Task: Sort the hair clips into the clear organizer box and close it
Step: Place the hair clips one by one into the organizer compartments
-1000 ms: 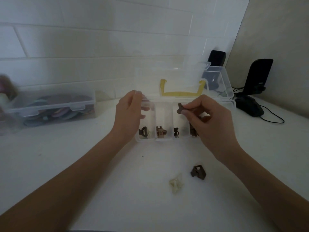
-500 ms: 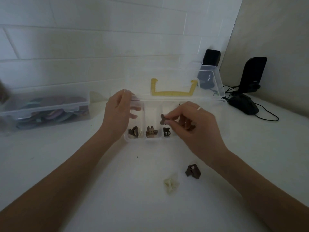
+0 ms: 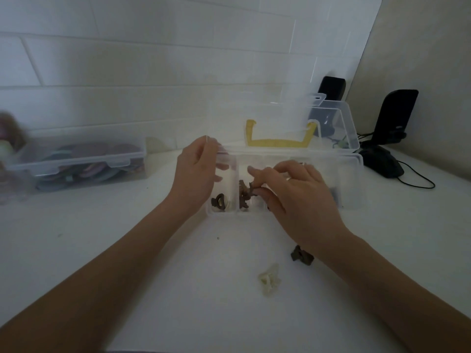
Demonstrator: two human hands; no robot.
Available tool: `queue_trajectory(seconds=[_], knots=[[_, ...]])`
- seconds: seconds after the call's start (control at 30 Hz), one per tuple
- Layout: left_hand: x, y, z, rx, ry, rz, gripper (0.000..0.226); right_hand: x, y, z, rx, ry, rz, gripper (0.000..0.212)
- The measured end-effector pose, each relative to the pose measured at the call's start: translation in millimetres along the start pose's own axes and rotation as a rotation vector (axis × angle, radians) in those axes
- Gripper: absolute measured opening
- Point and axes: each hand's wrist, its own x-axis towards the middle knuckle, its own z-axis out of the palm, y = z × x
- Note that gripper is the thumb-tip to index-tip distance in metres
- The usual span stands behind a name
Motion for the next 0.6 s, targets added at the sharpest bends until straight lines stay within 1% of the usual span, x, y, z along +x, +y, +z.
queue_trajectory(seconds=[0.07,0.13,0.2,0.3,0.4,0.47,0.53,0.6], knots=[[0,0,0,0.003,-0.007,0.005,0.032,1,1,-4,0.066,0.046,0.036,0.009],[0,-1,1,-0.012,-0.011,-0.002,0.032,1,0,-6,0.081,0.088,0.050,0.004],[0,-1,2,-0.021,-0.016,-0.002,0.032,3,-3,-5,0.093,0.094,0.069,0.007],[0,-1,3,-0.012,-0.019,0.007,0.033,6,-9,0,0.077,0.020,0.072,0.008],[0,-1,2,-0.018,-0.020,-0.004,0.032,6,-9,1,0.051,-0.062,0.011,0.023],[1,-1,1,-0.023,-0.021,-0.014,0.031,5,-5,-5,0.127,-0.060,-0.031,0.023],[2,0,0,-0.024,-0.026,-0.020,0.031,3,2,-16,0.244,-0.068,-0.024,0.021],[3,0,-2,-0.024,-0.030,-0.026,0.032,3,5,-28,0.277,-0.112,-0.013,0.018]])
